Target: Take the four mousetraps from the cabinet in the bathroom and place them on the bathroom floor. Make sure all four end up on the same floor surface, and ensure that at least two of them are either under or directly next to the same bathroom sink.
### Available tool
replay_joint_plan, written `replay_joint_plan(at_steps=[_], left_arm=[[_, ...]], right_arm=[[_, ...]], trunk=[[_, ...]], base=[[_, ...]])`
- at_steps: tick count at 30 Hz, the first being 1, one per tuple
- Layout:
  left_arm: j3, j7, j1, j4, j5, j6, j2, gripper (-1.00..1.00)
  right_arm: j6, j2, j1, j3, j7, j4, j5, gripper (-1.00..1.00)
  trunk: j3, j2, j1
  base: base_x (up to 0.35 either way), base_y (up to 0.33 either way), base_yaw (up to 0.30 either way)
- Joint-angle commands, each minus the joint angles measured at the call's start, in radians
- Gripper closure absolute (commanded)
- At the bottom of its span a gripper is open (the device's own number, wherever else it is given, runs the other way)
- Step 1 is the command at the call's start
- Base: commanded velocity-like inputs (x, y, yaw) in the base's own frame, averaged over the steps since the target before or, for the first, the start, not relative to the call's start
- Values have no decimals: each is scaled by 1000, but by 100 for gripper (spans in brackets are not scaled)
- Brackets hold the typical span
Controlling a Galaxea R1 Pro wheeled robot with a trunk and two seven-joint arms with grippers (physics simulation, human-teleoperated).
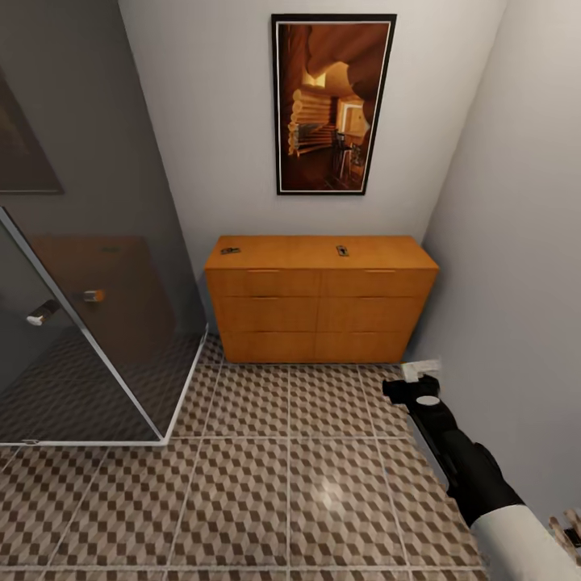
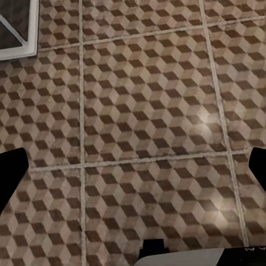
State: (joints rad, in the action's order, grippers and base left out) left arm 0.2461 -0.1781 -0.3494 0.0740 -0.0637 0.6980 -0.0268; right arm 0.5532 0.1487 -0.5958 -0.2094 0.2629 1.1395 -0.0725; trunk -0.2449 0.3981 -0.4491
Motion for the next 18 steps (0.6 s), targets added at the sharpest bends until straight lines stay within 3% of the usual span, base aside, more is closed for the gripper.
replay_joint_plan(at_steps=[1,3,11,18], left_arm=[[9,-3,-2,4,-6,6,-1,-100],[9,-2,-2,4,-6,6,-2,-100],[9,-1,-2,4,-6,6,-2,-100],[9,-1,-2,4,-6,6,-2,-100]], right_arm=[[34,1,-34,-4,9,1,-9,-100],[82,1,-103,-3,10,-1,-10,-100],[117,-4,-211,-2,9,-5,-14,-100],[144,-6,-229,-2,3,-16,-16,-100]], trunk=[[-2,2,-1],[-2,2,-1],[-2,2,-1],[-2,2,-1]], base=[[250,0,0],[298,0,0],[322,0,0],[331,0,0]])
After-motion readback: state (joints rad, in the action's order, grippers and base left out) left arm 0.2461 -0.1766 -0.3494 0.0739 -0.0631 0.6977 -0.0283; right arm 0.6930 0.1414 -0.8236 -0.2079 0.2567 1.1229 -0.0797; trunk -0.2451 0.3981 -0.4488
